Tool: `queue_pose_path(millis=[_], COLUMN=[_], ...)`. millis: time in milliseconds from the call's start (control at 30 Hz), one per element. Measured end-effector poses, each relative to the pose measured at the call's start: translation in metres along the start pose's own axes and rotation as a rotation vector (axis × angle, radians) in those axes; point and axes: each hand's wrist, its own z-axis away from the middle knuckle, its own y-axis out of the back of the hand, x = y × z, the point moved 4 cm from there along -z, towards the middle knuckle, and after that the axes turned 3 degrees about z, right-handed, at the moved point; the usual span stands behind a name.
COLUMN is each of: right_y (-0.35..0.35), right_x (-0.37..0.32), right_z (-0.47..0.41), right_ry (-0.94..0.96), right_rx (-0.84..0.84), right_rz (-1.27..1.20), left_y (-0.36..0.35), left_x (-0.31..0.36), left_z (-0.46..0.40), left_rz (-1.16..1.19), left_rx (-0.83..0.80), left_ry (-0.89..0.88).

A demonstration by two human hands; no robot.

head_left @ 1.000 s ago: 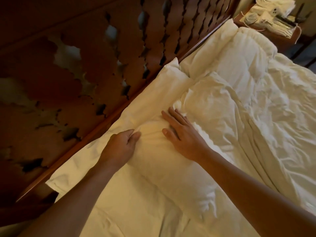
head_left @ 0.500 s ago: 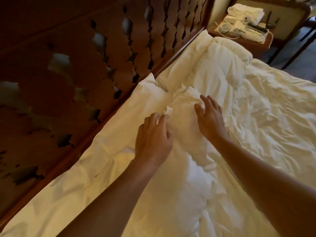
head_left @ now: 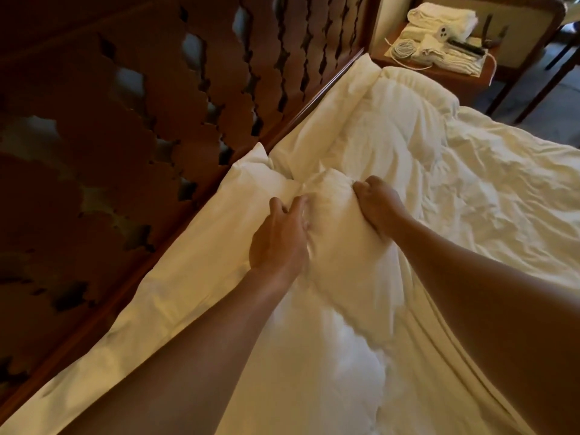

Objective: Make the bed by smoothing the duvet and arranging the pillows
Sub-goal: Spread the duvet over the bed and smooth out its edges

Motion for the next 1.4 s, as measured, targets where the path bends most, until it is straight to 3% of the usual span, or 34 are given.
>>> queue_pose_path(millis=[167,400,467,600,667,800,900,1000,1100,1200,1267,1400], right_y=[0.008,-0.026,-0.022,-0.01,-0.019,-0.046,-0.043,-0.029,-0.043,-0.061,-0.058,-0.047], right_x=[-0.029,-0.002,-0.003,-0.026,-0.03,-0.005,0.025,0.033,0.038,0.074,0.09,0.088], right_z=[-0.016,-0.021,-0.015,0.04,0.072,0.097,0.085,0.106,0.171,0.226,0.263,0.357], right_ry=[0.12,0.092,0.129,0.391,0.473,0.553,0.381,0.238,0.388,0.178,-0.028,-0.034], right_rx=[0.121,-0.009,0.052,0.279,0.238,0.061,0.09,0.22,0.087,-0.032,0.003,0.113], right_rz=[-0.127,-0.019,0.019,0.066,0.143,0.293,0.413,0.288,0.228,0.261,0.137,-0.086], left_y=[0.014,-0.012,-0.015,0.001,0.009,-0.006,-0.009,0.0,0.006,0.019,0.03,0.054], left_x=[-0.007,-0.024,-0.022,-0.011,0.004,-0.004,-0.029,-0.013,-0.012,-0.038,-0.035,0.001], left_z=[-0.02,-0.018,-0.015,-0.003,0.02,0.074,0.075,0.084,0.119,0.141,0.153,0.208], left_rz=[0.008,-0.075,-0.101,-0.23,-0.199,-0.235,-0.364,-0.358,-0.352,-0.391,-0.337,-0.146], left_rx=[0.074,-0.027,-0.03,0.068,0.047,-0.192,-0.21,-0.184,-0.202,-0.26,-0.259,-0.282], left_ry=[-0.033,0.001,0.004,-0.067,-0.11,-0.231,-0.257,-0.232,-0.304,-0.262,-0.231,-0.23])
